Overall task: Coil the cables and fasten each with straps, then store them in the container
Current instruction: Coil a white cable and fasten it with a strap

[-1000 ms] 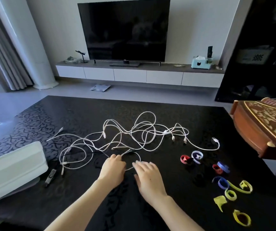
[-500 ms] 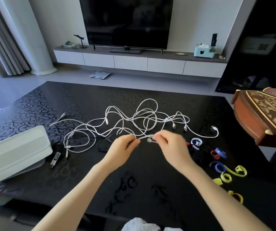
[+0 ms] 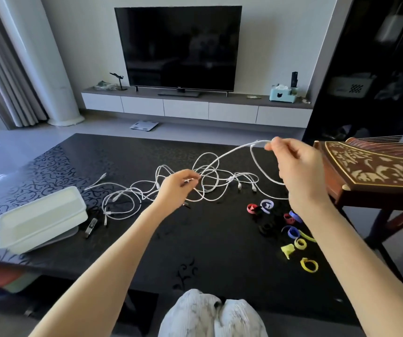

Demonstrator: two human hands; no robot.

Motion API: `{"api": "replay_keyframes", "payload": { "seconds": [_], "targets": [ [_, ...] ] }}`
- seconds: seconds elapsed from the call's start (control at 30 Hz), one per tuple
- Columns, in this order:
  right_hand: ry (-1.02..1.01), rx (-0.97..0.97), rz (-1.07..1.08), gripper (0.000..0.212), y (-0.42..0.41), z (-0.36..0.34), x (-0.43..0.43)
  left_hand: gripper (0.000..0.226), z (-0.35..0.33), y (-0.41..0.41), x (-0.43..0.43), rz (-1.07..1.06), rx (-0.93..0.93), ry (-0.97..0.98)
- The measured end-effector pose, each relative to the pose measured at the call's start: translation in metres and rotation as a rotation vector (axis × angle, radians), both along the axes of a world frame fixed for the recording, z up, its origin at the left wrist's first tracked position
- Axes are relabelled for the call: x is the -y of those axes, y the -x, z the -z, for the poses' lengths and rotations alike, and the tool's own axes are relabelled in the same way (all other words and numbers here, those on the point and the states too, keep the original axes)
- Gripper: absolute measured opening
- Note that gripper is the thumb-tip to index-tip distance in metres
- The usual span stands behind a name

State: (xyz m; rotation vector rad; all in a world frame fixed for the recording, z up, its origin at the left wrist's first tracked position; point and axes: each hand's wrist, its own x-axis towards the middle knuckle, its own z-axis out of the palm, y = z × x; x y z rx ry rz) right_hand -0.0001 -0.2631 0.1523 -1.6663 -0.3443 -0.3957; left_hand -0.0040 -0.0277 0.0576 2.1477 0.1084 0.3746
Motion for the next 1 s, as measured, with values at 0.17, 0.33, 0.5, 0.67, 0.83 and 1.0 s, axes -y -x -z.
{"api": "replay_keyframes", "payload": {
  "seconds": [0.17, 0.33, 0.5, 0.67, 0.83, 1.0],
  "targets": [
    [0.372, -0.108, -0.008, 0.026, -0.005, 0.047, -0.017, 0.035, 0.044, 0.008, -0.025, -0.272, -0.227, -0.230],
    [1.014, -0.350, -0.063, 0.027, -0.025, 0.113, -0.036, 0.029, 0.085, 0.025, -0.054, -0.350, -0.305, -0.297],
    [1.170, -0.436, -0.121, 0.033, -0.039, 0.151, -0.072, 0.027, 0.104, 0.008, -0.068, -0.403, -0.213, -0.454],
    [1.078, -0.173, -0.099, 0.036, -0.058, 0.173, -0.129, 0.035, 0.118, -0.028, -0.081, -0.339, -0.108, -0.805],
    [1.241, -0.015, -0.081, 0.019, -0.059, 0.205, -0.155, 0.021, 0.117, -0.055, -0.084, -0.139, -0.310, -0.472],
    [1.054, -0.201, -0.234, 0.021, -0.064, 0.209, -0.136, 0.020, 0.083, -0.060, -0.091, -0.176, -0.210, 0.129]
  ]
}}
